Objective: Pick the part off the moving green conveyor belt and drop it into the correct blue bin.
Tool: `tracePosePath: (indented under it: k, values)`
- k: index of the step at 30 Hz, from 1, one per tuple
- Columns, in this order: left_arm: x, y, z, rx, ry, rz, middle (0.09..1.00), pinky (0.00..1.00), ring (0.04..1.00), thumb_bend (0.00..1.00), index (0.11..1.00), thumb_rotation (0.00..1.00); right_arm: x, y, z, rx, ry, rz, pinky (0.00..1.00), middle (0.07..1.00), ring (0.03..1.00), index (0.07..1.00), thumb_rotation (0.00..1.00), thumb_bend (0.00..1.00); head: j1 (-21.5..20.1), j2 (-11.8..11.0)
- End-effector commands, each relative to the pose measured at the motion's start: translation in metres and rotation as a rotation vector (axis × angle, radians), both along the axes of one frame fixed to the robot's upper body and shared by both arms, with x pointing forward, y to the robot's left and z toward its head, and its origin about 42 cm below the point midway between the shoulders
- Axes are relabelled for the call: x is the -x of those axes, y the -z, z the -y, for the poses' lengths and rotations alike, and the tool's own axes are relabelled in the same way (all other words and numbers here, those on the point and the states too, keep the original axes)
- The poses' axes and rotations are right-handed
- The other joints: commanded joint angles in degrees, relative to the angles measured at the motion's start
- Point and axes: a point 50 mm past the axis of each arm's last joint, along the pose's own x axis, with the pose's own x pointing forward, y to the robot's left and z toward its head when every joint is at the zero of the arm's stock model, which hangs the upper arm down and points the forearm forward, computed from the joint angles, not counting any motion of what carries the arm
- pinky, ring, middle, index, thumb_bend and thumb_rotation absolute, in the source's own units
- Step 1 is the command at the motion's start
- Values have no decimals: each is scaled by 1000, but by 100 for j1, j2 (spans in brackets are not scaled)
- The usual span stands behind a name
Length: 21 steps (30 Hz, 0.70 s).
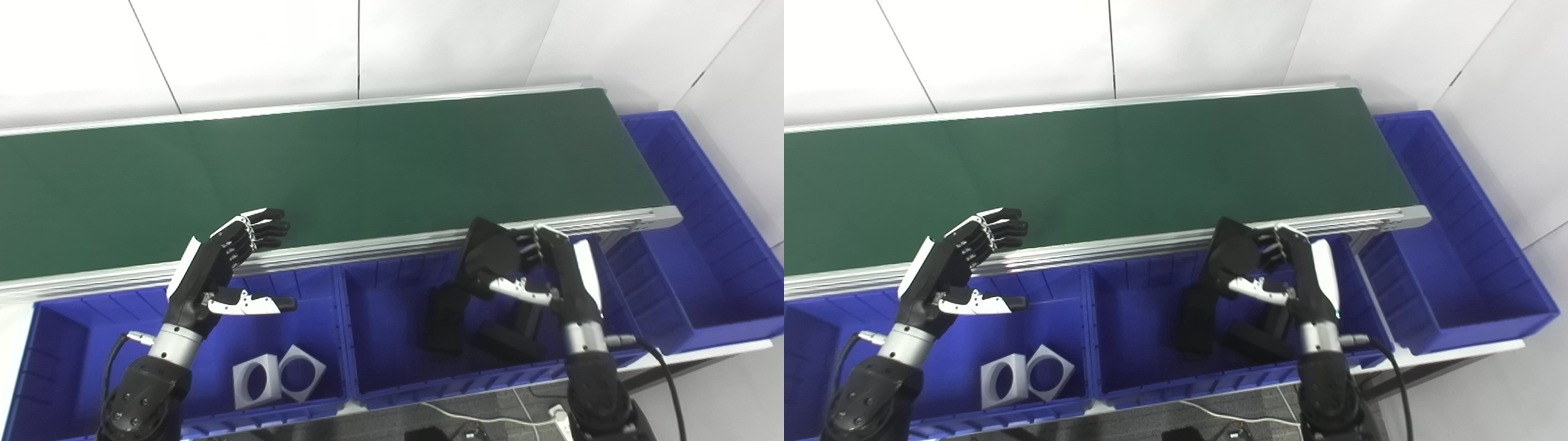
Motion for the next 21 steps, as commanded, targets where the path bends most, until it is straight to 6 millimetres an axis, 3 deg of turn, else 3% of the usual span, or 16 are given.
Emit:
tracePosePath:
  k: [1,13,21]
  values:
    - [-6,-13,-1,8,12,52,727,716,741,1000,749,66,1,-6,7,17,2,-3,314,471,392,536,0,515,8,-8]
    - [-8,-13,-2,-5,9,54,735,713,745,1000,753,79,15,-22,8,23,-42,8,309,467,389,543,0,513,-45,-40]
    - [-9,-12,-2,8,11,55,728,715,742,1000,750,69,19,-22,9,31,-39,-12,307,467,389,541,0,514,-43,-42]
